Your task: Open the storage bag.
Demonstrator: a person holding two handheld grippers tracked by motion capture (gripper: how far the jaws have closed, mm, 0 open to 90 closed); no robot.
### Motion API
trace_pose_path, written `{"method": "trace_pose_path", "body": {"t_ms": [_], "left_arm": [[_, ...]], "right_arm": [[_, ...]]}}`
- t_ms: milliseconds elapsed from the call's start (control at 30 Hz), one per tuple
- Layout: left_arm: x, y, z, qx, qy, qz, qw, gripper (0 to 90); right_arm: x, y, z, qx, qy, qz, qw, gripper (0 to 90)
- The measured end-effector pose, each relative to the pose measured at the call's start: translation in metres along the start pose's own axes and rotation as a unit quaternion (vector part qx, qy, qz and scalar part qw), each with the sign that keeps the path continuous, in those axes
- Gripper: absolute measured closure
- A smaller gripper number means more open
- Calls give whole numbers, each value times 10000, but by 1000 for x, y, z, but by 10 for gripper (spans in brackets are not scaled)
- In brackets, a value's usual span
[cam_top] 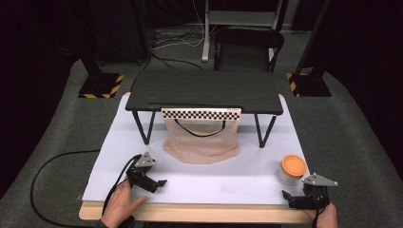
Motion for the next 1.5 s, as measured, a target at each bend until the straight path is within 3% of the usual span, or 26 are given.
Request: {"method": "trace_pose_path", "body": {"t_ms": [533, 600, 733, 967, 1167, 1400, 1500], "left_arm": [[0, 1, -1, 9, -8, -7, 10000, 3], [0, 4, -3, -79, -67, 56, 9999, 6], [2, 10, -8, -46, 123, 220, 9997, 7], [9, 16, -14, -61, 107, 293, 9995, 2], [17, 22, -19, -216, 149, 340, 9991, 1], [28, 29, -25, -155, 227, 548, 9981, 1], [33, 33, -30, -3, 230, 686, 9974, 1]], "right_arm": [[0, 0, 0, -4, -3, -7, 10000, 0], [1, 0, 1, 4, -2, -22, 10000, 0], [1, 1, 1, 20, 1, -28, 10000, 0], [0, 1, 1, 20, 43, -33, 10000, 0], [-1, 1, 1, 19, 75, -27, 10000, 0], [0, 1, 2, 48, 52, -56, 10000, 0], [0, 1, 2, 42, 49, -52, 10000, 0]]}}
Point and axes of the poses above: each handheld gripper's, and its own axes: z roughly forward along the jaws, x roughly out of its top, y roughly to its right, the point moved 2 cm from there along z, roughly forward along the jaws, and after that the axes turned 10 degrees about -z, right-handed, at the moved point
